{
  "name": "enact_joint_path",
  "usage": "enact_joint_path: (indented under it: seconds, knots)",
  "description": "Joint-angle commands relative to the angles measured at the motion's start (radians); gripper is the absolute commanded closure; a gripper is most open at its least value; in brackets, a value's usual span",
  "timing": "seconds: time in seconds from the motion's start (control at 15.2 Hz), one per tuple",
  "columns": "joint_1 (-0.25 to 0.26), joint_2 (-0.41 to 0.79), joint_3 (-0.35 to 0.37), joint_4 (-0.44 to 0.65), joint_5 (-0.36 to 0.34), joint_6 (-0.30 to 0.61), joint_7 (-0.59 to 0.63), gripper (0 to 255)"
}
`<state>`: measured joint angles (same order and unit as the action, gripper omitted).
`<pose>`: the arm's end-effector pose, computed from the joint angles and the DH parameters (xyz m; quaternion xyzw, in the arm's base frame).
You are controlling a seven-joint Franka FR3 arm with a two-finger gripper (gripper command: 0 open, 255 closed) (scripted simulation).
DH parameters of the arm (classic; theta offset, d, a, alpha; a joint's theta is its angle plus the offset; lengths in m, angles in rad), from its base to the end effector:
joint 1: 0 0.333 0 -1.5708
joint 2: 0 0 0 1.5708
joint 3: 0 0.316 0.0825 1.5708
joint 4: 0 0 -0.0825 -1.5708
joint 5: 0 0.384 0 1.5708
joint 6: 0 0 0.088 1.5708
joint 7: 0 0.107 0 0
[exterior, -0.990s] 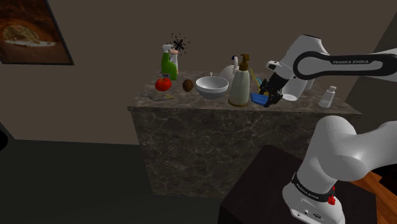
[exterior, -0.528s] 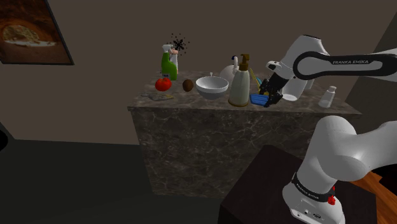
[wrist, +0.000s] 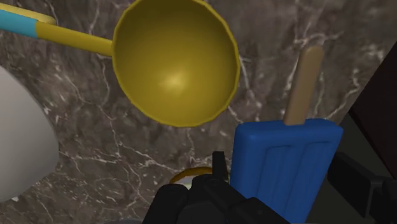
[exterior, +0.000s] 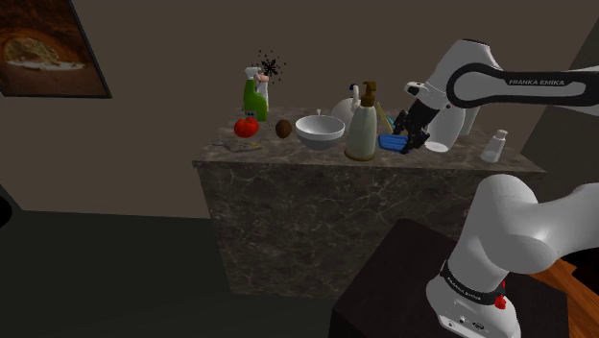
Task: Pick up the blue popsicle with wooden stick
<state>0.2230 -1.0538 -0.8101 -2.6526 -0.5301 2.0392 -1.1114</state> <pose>0.2690 -0.2210 0.4680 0.8797 0.4428 0.1709 0.0280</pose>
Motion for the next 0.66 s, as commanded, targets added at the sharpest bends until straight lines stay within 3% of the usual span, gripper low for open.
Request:
enact_joint_path:
  seconds: [0.0,0.59]
  knots:
    - [0.004,-0.005,0.019,0.021,0.015,-0.026,0.003,255]
    - [0.024,-0.006,0.074,0.104,0.061,-0.111,0.009,255]
